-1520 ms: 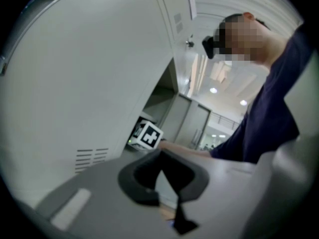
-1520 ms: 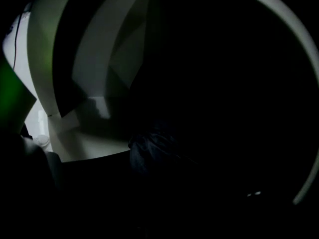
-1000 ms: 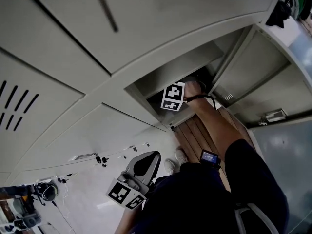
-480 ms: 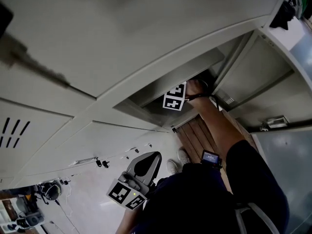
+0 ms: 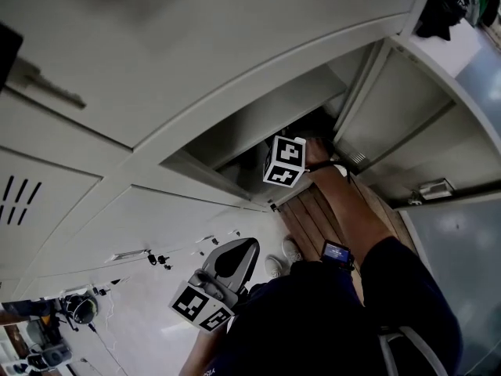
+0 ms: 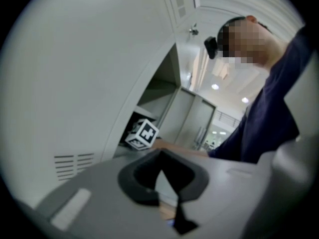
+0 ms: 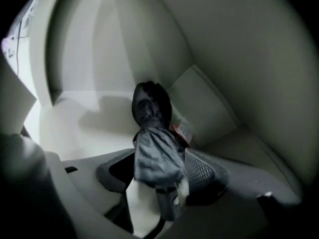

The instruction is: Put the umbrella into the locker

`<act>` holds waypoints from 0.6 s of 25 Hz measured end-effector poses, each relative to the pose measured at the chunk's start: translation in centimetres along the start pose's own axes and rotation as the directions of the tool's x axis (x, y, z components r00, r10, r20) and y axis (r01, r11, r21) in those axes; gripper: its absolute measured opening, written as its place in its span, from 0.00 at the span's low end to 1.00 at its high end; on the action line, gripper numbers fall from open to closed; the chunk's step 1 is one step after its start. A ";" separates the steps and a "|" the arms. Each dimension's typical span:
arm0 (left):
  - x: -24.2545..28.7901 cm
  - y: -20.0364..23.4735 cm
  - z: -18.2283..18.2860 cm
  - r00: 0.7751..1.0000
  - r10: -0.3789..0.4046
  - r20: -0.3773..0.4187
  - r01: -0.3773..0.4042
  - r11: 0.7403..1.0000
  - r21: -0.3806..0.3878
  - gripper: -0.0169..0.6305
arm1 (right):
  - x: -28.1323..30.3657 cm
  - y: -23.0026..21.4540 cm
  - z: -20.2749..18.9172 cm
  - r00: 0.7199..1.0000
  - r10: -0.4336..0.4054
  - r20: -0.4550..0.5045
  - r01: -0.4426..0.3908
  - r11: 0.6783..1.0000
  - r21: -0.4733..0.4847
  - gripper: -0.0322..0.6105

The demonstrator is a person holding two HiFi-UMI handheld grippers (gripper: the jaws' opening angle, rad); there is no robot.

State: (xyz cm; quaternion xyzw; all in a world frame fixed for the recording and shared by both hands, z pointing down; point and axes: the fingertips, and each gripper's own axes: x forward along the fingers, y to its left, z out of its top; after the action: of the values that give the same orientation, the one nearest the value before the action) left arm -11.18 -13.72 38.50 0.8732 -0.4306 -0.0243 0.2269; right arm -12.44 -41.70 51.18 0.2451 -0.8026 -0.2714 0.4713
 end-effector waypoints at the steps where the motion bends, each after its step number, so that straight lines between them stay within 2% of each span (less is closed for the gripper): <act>1: 0.1 -0.2 0.0 1.000 -0.006 -0.003 0.006 1.000 0.003 0.03 | -0.8 0.1 0.0 1.000 -0.013 0.015 0.013 1.000 0.022 0.45; 7: -0.3 -1.8 -0.4 0.999 -0.040 -0.014 0.041 0.999 0.021 0.03 | -6.1 0.9 0.1 0.993 -0.059 0.106 0.041 0.986 0.159 0.45; 15: -1.7 -3.5 -1.1 0.995 -0.094 -0.021 0.095 0.995 0.036 0.03 | -13.3 2.9 -0.9 0.984 -0.113 0.140 0.069 0.956 0.284 0.45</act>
State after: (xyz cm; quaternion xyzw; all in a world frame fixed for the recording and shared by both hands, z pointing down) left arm -9.37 -10.13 37.80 0.8968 -0.3870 -0.0184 0.2136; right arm -6.23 -31.18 45.21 0.3239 -0.8546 -0.1958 0.3556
